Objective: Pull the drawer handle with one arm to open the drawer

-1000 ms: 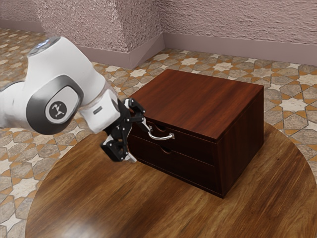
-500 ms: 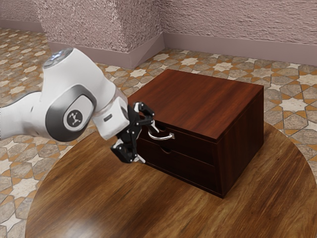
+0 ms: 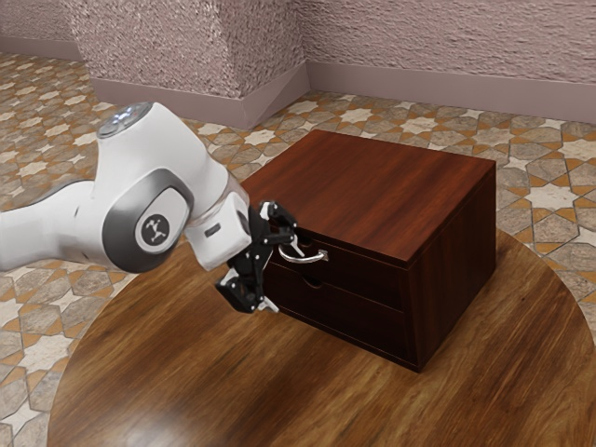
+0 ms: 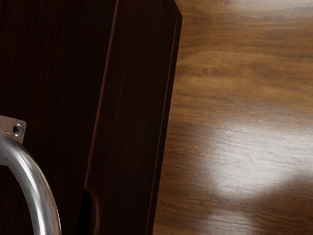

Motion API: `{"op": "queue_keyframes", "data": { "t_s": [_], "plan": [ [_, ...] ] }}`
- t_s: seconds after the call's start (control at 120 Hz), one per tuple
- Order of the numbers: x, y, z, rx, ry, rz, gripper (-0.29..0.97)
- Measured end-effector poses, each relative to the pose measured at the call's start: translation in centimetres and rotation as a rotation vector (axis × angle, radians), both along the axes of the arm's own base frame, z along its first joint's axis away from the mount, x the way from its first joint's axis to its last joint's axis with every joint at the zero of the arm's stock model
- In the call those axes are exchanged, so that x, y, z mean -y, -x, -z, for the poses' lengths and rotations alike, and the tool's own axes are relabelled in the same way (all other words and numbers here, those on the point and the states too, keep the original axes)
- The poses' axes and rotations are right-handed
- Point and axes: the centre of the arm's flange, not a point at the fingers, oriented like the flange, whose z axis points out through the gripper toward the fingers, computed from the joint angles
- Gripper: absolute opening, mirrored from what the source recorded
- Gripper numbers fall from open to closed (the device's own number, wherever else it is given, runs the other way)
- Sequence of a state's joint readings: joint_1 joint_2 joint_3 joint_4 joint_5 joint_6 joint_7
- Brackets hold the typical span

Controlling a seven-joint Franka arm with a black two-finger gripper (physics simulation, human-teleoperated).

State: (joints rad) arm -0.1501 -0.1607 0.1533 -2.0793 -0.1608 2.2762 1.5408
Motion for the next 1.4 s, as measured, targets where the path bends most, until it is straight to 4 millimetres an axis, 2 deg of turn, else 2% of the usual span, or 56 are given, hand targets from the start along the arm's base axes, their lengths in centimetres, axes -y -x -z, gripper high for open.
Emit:
{"op": "queue_keyframes", "data": {
  "t_s": [0.3, 0.492, 0.817, 0.942, 1.233, 1.4],
  "plan": [
    [-0.3, 0.2, -0.5, 0.013, 0.003, 0.003, 0.35],
    [-0.5, 1.0, -0.6, 0.015, 0.01, 0.002, 0.24],
    [-0.8, 3.6, -0.7, 0.02, 0.023, 0.004, 0.18],
    [-0.8, 4.2, -0.7, 0.023, 0.025, 0.005, 0.18],
    [-1.1, 5.9, -0.9, 0.031, 0.033, 0.0, 0.08],
    [-1.1, 7.0, -0.8, 0.036, 0.038, 0.0, 0.08]
  ]
}}
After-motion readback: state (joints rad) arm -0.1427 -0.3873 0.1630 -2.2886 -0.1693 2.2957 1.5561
